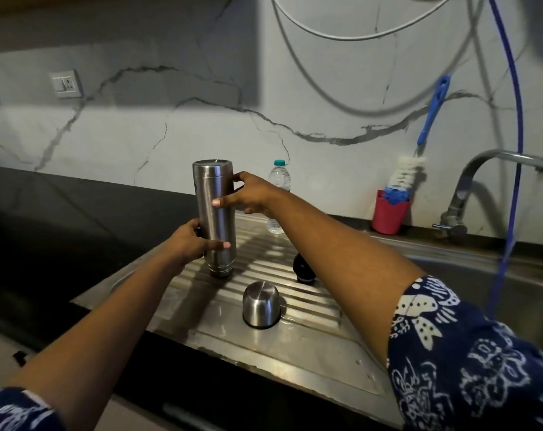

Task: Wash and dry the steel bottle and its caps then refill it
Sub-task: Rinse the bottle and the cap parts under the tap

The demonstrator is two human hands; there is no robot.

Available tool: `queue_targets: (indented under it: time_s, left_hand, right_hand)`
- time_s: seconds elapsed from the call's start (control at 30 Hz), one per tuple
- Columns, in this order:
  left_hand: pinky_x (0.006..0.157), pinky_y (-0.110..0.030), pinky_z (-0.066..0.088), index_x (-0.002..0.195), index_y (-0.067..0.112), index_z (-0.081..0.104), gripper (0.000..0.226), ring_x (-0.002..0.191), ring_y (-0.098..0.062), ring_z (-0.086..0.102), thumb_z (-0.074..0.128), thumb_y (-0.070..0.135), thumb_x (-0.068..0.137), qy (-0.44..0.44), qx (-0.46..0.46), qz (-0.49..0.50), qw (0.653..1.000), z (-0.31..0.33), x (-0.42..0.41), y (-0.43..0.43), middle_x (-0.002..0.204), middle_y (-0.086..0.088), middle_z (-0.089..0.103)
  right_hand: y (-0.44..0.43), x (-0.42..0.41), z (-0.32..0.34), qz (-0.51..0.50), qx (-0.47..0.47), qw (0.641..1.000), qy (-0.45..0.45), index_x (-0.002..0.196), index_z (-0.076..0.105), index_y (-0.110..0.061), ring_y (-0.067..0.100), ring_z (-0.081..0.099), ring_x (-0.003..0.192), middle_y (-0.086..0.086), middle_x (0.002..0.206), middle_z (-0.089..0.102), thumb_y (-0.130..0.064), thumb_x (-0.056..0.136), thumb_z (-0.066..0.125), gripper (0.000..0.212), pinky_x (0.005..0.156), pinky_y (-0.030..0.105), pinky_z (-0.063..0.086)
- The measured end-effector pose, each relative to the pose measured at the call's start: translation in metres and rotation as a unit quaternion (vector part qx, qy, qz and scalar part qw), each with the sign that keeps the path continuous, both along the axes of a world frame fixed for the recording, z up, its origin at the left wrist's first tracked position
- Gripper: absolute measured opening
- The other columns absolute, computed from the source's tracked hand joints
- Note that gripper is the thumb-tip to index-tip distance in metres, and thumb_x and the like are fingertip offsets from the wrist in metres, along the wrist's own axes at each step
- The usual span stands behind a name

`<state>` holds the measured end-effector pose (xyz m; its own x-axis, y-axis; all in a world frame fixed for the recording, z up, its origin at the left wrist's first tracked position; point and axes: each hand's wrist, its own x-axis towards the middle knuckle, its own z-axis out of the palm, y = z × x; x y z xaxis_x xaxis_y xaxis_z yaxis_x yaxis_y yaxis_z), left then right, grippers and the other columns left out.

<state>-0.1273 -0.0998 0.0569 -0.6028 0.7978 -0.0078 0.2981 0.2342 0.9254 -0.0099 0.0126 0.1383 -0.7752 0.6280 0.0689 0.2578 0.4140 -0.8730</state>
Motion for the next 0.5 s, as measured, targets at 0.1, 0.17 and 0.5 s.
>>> queue_targets:
  time_s: [0.1,0.17,0.5]
  left_hand:
    - [0.096,-0.043,0.044,0.146,0.013,0.032,0.093,0.122,-0.030,0.050,0.084,0.020,0.069,0.052,-0.073,0.024,0.996,0.008,0.002,-0.016,0.139,-0.014,0.048]
    - [0.090,-0.042,0.050,0.135,0.008,0.046,0.071,0.107,-0.031,0.058,0.080,0.021,0.075,0.091,-0.094,0.069,0.989,0.010,0.006,-0.033,0.126,-0.017,0.057]
    - [0.047,-0.024,0.054,0.107,0.006,0.057,0.014,0.062,-0.025,0.063,0.050,0.012,0.097,-0.135,-0.080,-0.034,0.987,-0.017,0.115,-0.063,0.093,-0.012,0.063]
  right_hand:
    - [-0.009,0.028,0.002,-0.040,0.014,0.999,-0.017,0.140,0.034,-0.011,0.028,0.051,0.118,0.013,0.138,0.046,-0.026,0.075,0.079,0.081,0.092,0.041,0.050]
    - [-0.017,0.055,-0.007,-0.040,0.039,0.996,-0.076,0.126,0.047,-0.009,0.025,0.061,0.096,0.015,0.120,0.058,-0.025,0.082,0.072,0.052,0.078,0.036,0.055]
    - [-0.071,0.122,-0.088,-0.045,-0.157,0.977,-0.139,0.099,0.052,-0.007,0.022,0.058,0.054,0.017,0.084,0.056,-0.031,0.097,0.051,0.024,0.057,0.035,0.056]
